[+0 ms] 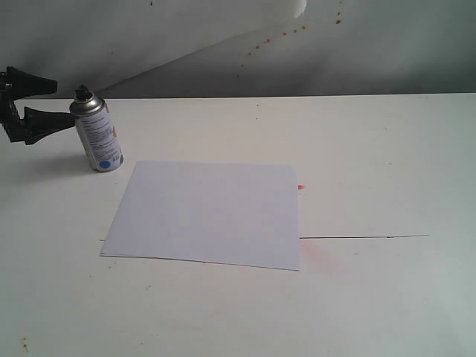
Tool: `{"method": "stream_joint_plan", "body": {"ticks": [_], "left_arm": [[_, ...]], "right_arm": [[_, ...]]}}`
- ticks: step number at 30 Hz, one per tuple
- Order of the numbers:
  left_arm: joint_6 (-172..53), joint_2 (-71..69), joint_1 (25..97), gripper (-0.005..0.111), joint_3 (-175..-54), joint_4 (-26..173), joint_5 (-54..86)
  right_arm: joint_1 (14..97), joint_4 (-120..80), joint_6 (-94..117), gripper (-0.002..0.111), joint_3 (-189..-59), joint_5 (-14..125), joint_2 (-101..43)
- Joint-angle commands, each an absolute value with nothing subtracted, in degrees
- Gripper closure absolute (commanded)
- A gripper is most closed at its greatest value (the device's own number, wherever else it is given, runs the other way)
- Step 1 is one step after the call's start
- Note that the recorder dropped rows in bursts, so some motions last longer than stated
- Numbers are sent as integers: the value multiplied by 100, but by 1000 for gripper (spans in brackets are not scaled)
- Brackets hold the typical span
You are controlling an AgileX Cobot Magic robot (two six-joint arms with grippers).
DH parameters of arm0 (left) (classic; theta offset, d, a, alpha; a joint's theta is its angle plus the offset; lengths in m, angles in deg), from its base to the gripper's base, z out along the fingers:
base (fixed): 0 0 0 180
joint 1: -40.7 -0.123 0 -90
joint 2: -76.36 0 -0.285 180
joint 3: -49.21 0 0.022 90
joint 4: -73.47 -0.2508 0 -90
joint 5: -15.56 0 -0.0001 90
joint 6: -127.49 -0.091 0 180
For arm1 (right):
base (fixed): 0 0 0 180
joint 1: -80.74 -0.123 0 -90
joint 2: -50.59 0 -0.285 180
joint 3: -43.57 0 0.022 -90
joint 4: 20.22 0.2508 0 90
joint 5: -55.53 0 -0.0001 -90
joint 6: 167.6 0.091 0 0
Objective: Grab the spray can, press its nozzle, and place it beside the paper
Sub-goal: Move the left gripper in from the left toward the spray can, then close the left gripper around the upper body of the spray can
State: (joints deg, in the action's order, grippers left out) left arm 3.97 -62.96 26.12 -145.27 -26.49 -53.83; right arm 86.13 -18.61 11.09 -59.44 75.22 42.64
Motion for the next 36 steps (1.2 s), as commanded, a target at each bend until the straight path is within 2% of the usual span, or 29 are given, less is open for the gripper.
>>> {"method": "stream_joint_plan", "body": {"ticks": [1,16,36], "left_arm": [[700,-6620,2599,2,-14949,-2647,-5441],[898,-6901,2599,2,-15237,-2647,-5441],[1168,-6911,3024,2,-15227,-2647,-5441]], "right_arm": [[8596,-1909,1087,108,-5922,7511,4280],[8596,-1909,1087,108,-5922,7511,4280],[8596,-1909,1087,108,-5922,7511,4280]]}}
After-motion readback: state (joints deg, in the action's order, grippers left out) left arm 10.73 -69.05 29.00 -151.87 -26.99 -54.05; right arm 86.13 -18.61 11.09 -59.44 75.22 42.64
